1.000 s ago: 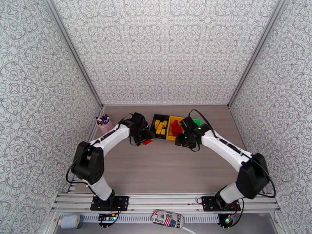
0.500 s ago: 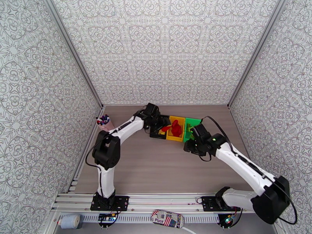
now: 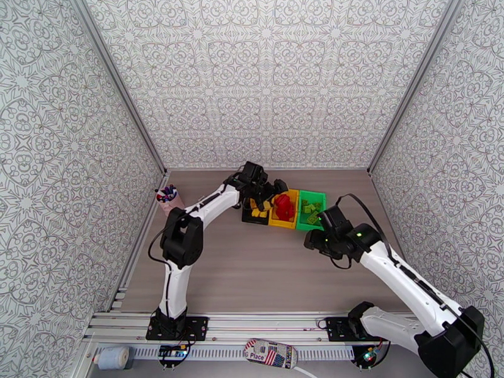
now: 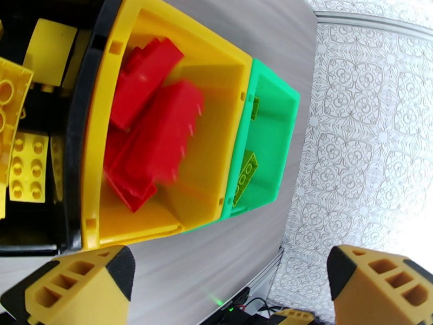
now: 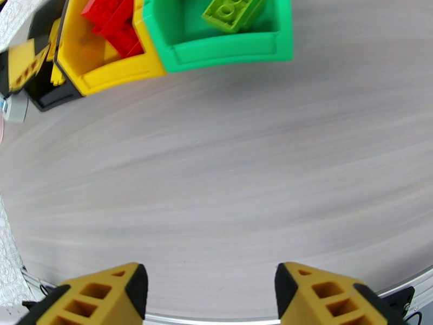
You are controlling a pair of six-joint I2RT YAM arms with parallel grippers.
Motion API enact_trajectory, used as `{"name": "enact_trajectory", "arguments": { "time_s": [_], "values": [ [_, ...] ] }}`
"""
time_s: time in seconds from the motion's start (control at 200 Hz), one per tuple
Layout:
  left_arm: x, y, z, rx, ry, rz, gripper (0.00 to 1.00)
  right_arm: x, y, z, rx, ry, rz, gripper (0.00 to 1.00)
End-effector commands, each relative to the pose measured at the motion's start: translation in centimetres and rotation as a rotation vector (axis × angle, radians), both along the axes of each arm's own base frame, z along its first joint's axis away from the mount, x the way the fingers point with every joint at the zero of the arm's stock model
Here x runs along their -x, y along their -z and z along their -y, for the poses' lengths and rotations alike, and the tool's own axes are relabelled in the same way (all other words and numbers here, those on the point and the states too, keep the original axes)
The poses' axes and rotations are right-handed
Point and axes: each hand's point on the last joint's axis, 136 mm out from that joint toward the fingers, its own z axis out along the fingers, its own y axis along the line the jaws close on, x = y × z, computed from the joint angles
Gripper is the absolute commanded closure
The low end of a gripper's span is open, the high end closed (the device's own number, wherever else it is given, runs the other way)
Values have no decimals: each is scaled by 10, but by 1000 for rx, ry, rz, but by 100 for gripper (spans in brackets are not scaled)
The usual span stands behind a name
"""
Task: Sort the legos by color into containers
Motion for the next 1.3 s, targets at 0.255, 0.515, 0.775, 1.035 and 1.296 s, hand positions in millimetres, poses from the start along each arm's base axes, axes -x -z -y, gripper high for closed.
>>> {"name": "enact_trajectory", "arguments": {
  "time_s": [0.255,0.515,0.775,1.035,1.296],
  "values": [
    [52,-107,-85,-171,-32,415,1,-28,-39,48,60,145,118,19],
    [73,-140,-180,-379,-233,603,1,-49,-83,91,139,318,290,18],
    [101,-187,-262,-651,-429,937,1,-56,-111,124,281,402,486,1],
    [143,-185,-320,-715,-678,1163,1,-52,-128,117,275,290,623,1],
    [157,-104,-362,-981,-706,951,1,-45,-101,134,390,311,600,1]
  ]
}}
